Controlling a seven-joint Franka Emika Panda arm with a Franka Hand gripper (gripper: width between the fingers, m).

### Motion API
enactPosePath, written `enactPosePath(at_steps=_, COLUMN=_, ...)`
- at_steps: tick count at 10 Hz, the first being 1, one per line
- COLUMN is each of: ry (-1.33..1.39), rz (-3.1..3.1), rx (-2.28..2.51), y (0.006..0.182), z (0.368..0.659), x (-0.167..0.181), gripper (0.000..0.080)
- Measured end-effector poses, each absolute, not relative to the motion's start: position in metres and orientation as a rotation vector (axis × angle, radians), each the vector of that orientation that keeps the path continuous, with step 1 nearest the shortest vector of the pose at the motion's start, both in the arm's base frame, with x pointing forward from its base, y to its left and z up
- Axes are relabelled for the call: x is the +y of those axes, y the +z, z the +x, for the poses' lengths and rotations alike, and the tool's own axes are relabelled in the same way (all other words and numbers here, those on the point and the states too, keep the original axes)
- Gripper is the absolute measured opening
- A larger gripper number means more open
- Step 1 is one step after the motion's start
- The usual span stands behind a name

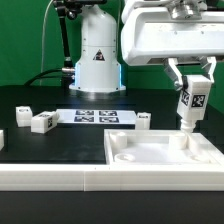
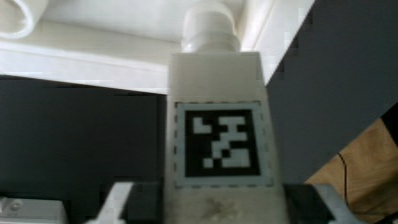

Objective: Assemble one leg

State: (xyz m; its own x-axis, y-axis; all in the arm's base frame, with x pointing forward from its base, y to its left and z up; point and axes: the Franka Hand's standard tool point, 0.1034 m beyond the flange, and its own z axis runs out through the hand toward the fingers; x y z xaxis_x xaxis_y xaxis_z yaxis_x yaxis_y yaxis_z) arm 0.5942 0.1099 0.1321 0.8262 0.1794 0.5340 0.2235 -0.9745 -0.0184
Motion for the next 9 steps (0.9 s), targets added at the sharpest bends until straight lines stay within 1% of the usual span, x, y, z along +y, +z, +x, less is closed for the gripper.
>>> enactPosePath(at_steps=4, ry=-0.843, rz=-2.925, rx=-0.323, y=0.132, z=0.594, x=0.11, gripper=0.0291)
enactPosePath(at_steps=5, ry=-0.843, rz=-2.926, rx=-0.337, y=0.129, z=0.597, x=0.109, gripper=0.0291)
enactPosePath(at_steps=9, ry=-0.86, rz=-2.923, rx=-0.342, y=0.119, z=0.62, x=0.105, gripper=0.0291)
